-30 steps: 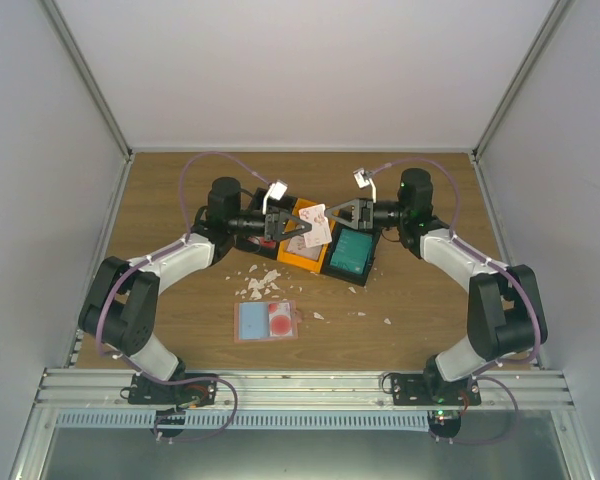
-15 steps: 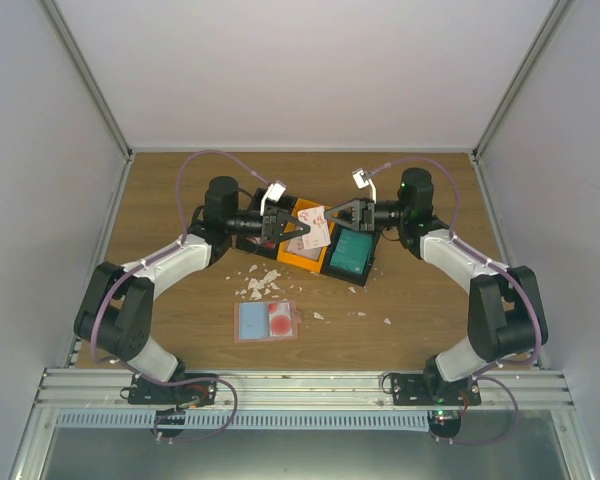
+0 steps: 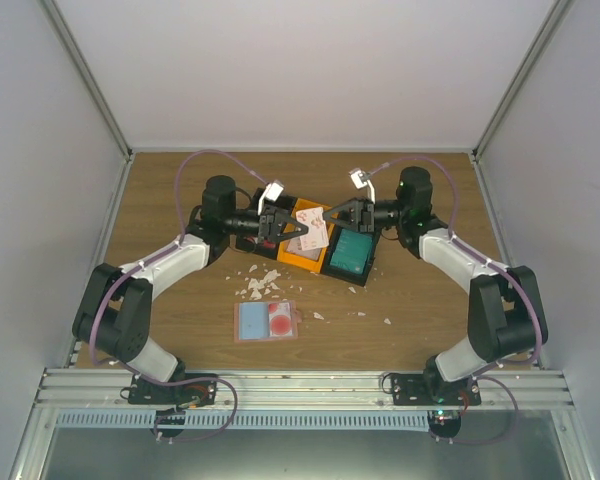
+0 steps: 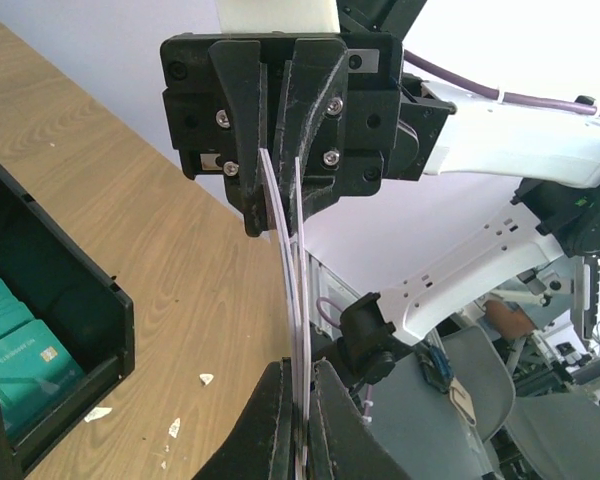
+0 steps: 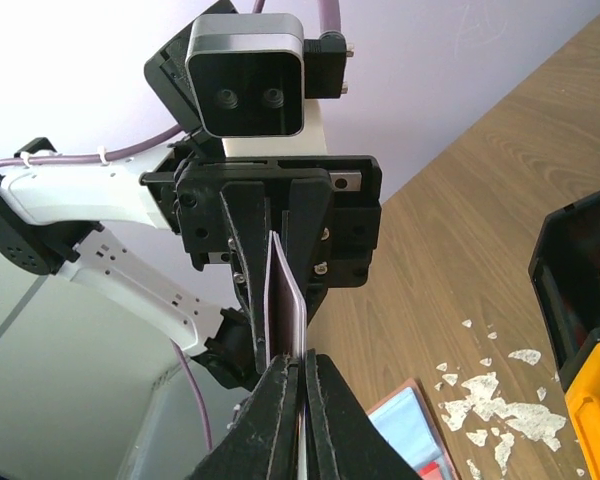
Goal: Put the credit cards into the card holder
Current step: Pick up the credit card from the storage box, then place the credit card in the storage box, then insert the credit card into the card holder.
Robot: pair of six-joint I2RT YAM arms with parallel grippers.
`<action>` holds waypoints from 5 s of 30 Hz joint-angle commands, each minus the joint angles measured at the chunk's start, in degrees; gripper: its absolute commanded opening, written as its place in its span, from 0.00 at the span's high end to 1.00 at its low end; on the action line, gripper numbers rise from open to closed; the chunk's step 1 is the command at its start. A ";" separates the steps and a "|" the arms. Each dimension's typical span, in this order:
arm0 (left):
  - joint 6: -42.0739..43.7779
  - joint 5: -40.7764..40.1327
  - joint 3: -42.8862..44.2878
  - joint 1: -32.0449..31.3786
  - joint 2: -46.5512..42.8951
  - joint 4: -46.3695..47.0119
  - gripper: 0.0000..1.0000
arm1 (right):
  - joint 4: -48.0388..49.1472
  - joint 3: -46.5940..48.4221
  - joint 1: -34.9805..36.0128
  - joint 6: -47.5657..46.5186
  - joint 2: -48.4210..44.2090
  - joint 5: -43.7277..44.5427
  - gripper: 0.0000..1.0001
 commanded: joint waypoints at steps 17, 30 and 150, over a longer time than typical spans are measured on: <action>-7.59 -2.97 9.38 2.61 10.14 -1.85 1.00 | -4.07 5.08 4.44 1.32 6.91 3.23 0.99; -9.10 -2.47 13.13 6.39 19.65 -5.86 0.91 | 5.08 8.15 0.25 15.99 15.57 6.26 1.00; -0.23 -5.23 -10.53 4.17 -26.72 -17.16 1.00 | -11.27 -0.15 17.62 -5.81 -10.38 13.55 0.99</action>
